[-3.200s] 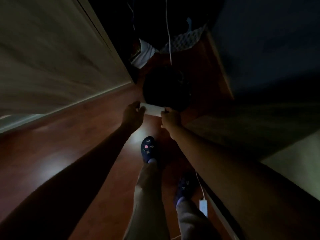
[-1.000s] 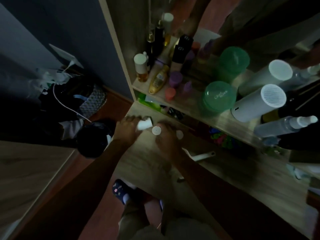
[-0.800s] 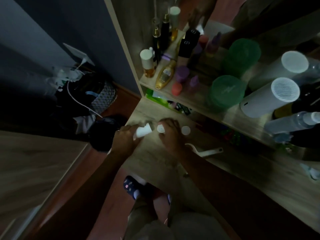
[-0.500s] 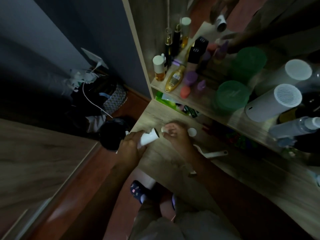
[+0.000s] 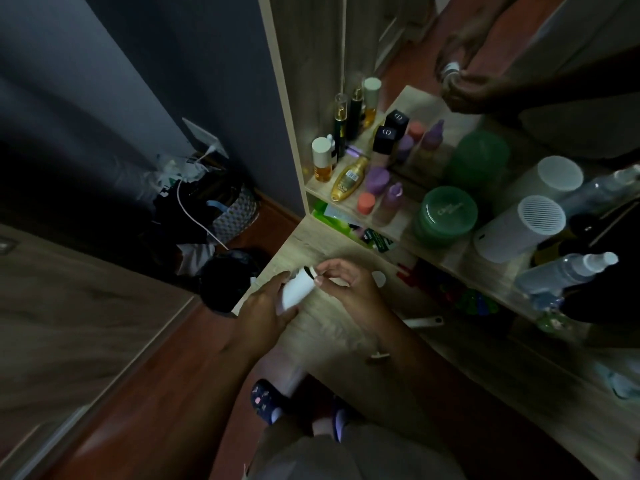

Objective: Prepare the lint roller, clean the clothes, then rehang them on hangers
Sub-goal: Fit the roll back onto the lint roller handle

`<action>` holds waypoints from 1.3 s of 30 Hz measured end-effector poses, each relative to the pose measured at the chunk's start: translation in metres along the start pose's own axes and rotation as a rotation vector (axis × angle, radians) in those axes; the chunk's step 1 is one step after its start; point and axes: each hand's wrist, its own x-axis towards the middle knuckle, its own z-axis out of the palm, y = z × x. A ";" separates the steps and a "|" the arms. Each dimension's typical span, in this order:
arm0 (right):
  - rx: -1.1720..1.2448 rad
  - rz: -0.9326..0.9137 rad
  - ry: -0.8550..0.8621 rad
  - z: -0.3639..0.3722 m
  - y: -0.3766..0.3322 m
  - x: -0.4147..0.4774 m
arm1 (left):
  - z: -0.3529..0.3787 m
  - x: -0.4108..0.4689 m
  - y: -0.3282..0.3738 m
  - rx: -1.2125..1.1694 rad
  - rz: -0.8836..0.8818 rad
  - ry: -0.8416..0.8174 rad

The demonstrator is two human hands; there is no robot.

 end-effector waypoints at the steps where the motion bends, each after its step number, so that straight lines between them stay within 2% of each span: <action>1: -0.006 -0.004 -0.010 -0.001 -0.001 0.001 | 0.000 -0.001 0.001 -0.006 -0.015 0.008; 14: -0.059 -0.004 -0.078 -0.006 -0.007 0.006 | 0.004 -0.004 0.006 -0.152 -0.039 -0.023; 20: -0.016 0.004 -0.108 -0.001 -0.004 0.002 | 0.002 -0.005 0.008 -0.158 -0.082 -0.031; 26: -0.018 -0.026 -0.162 0.005 0.004 -0.005 | 0.000 -0.003 0.009 -0.146 -0.045 -0.086; 28: 0.018 0.017 -0.179 0.006 0.006 -0.004 | 0.003 -0.003 0.008 -0.154 -0.039 -0.102; 31: 0.145 0.187 -0.141 -0.002 0.013 0.003 | 0.008 0.001 0.007 -0.153 -0.031 -0.150; 32: 0.080 0.205 -0.083 -0.008 0.017 0.006 | 0.010 0.002 0.009 -0.156 -0.026 -0.156; 35: -0.337 0.192 0.123 -0.030 0.041 0.017 | 0.013 0.008 0.013 -0.189 -0.032 -0.132; 37: -0.558 0.169 0.183 -0.045 0.056 0.020 | 0.014 0.011 0.016 -0.262 -0.049 -0.099; 39: -0.663 0.165 0.236 -0.058 0.068 0.024 | 0.015 0.013 0.018 -0.369 -0.088 -0.078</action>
